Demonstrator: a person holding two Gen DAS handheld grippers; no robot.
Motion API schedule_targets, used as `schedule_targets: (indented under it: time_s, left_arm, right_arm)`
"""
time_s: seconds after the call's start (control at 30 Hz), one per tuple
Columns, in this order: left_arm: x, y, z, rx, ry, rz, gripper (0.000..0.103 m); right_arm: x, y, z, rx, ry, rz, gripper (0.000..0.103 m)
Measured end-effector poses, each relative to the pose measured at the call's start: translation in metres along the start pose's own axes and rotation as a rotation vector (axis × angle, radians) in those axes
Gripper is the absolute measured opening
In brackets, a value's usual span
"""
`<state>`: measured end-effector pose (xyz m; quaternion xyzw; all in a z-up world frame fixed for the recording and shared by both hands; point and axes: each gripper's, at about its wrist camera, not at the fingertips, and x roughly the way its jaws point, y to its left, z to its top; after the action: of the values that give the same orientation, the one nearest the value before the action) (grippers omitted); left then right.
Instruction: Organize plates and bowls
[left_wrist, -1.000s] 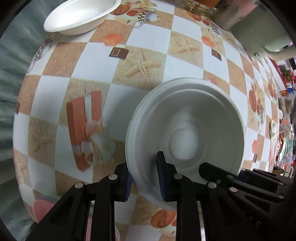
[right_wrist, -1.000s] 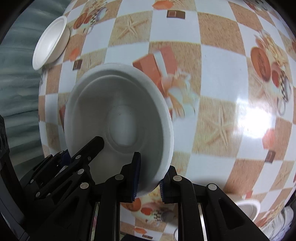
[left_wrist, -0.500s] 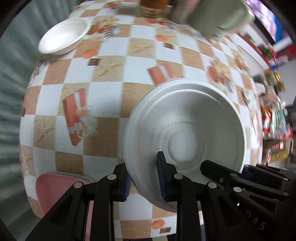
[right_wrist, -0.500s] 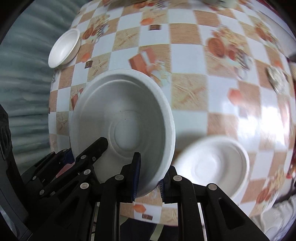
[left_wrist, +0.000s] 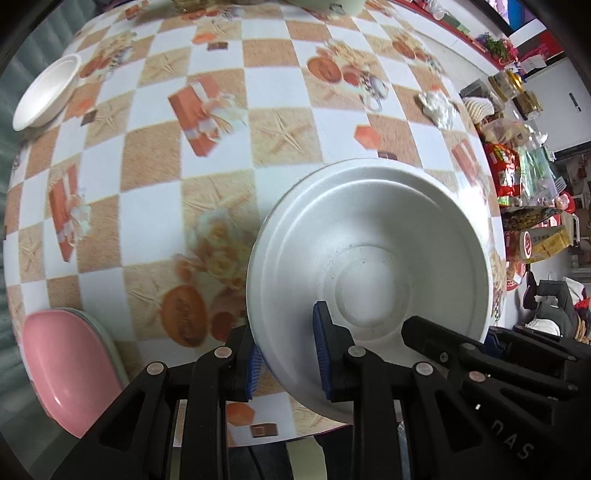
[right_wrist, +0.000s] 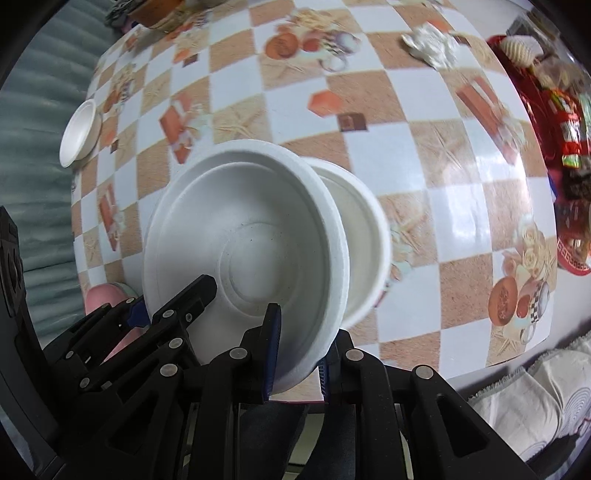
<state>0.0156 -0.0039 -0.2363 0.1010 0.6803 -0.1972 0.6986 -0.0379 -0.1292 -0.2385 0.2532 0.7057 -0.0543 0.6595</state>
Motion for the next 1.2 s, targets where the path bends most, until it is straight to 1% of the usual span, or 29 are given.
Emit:
schedule_targets:
  time_s: [0.07, 0.13, 0.2, 0.23, 0.27, 0.3, 0.33, 0.37, 0.4, 0.43, 0.53, 0.63, 0.73, 0.83, 0.87, 0.97, 1.03, 1.13, 1.2]
  left_arm:
    - [0.003, -0.006, 0.0, 0.003, 0.004, 0.019, 0.027]
    - [0.005, -0.011, 0.002, 0.001, 0.007, 0.04, 0.03]
    - [0.006, -0.015, 0.003, 0.007, 0.011, 0.073, 0.043]
    - [0.005, -0.015, 0.003, 0.005, 0.006, 0.087, 0.055]
    - [0.001, -0.013, 0.003, -0.005, -0.005, 0.11, 0.056]
    - [-0.002, -0.008, 0.001, -0.021, -0.011, 0.116, 0.056]
    - [-0.005, -0.005, 0.0, -0.035, -0.01, 0.111, 0.06]
    - [-0.008, 0.0, -0.002, -0.053, -0.005, 0.101, 0.066]
    - [-0.013, 0.006, -0.005, -0.075, -0.005, 0.093, 0.067]
    - [-0.017, 0.009, -0.008, -0.083, -0.011, 0.09, 0.069]
    - [-0.033, 0.015, -0.025, -0.098, -0.029, 0.078, 0.075]
    - [-0.045, 0.014, -0.04, -0.116, -0.03, 0.049, 0.075]
    - [-0.059, 0.01, -0.046, -0.117, -0.051, 0.036, 0.075]
    - [-0.075, 0.004, -0.042, -0.106, -0.098, 0.054, 0.076]
    - [-0.08, 0.001, -0.041, -0.105, -0.11, 0.054, 0.076]
    - [-0.089, -0.007, -0.037, -0.082, -0.134, 0.044, 0.078]
    - [-0.097, -0.013, -0.032, -0.061, -0.149, 0.04, 0.078]
    - [-0.114, -0.019, -0.021, -0.041, -0.189, -0.002, 0.078]
    - [-0.13, -0.02, -0.011, -0.034, -0.234, -0.051, 0.079]
  right_arm:
    - [0.002, -0.007, 0.0, 0.009, 0.006, 0.015, 0.019]
    - [0.004, -0.012, 0.002, 0.004, 0.01, 0.035, 0.019]
    - [0.004, -0.014, 0.005, -0.025, 0.007, 0.026, 0.019]
    - [0.003, -0.016, 0.006, -0.031, 0.008, 0.017, 0.021]
    - [0.001, -0.019, 0.006, -0.028, 0.01, 0.002, 0.037]
    - [-0.002, -0.025, 0.006, -0.017, 0.004, -0.02, 0.051]
    - [-0.006, -0.031, 0.006, -0.004, -0.013, -0.032, 0.081]
    - [-0.009, -0.036, 0.006, 0.005, -0.025, -0.025, 0.101]
    - [-0.013, -0.043, 0.005, 0.018, -0.037, -0.004, 0.102]
    - [-0.015, -0.05, 0.004, 0.031, -0.027, 0.01, 0.102]
    - [-0.016, -0.067, -0.005, 0.048, 0.001, 0.009, 0.102]
    - [-0.014, -0.08, -0.019, 0.056, 0.013, -0.004, 0.102]
    - [-0.009, -0.094, -0.036, 0.085, 0.035, 0.023, 0.102]
    - [-0.005, -0.103, -0.043, 0.12, 0.063, 0.063, 0.102]
    - [-0.006, -0.104, -0.044, 0.122, 0.062, 0.064, 0.102]
    - [-0.015, -0.103, -0.041, 0.112, 0.032, 0.083, 0.102]
    - [-0.022, -0.103, -0.038, 0.108, 0.009, 0.11, 0.102]
    - [-0.028, -0.099, -0.036, 0.105, -0.014, 0.139, 0.102]
    - [-0.033, -0.094, -0.033, 0.098, -0.03, 0.165, 0.102]
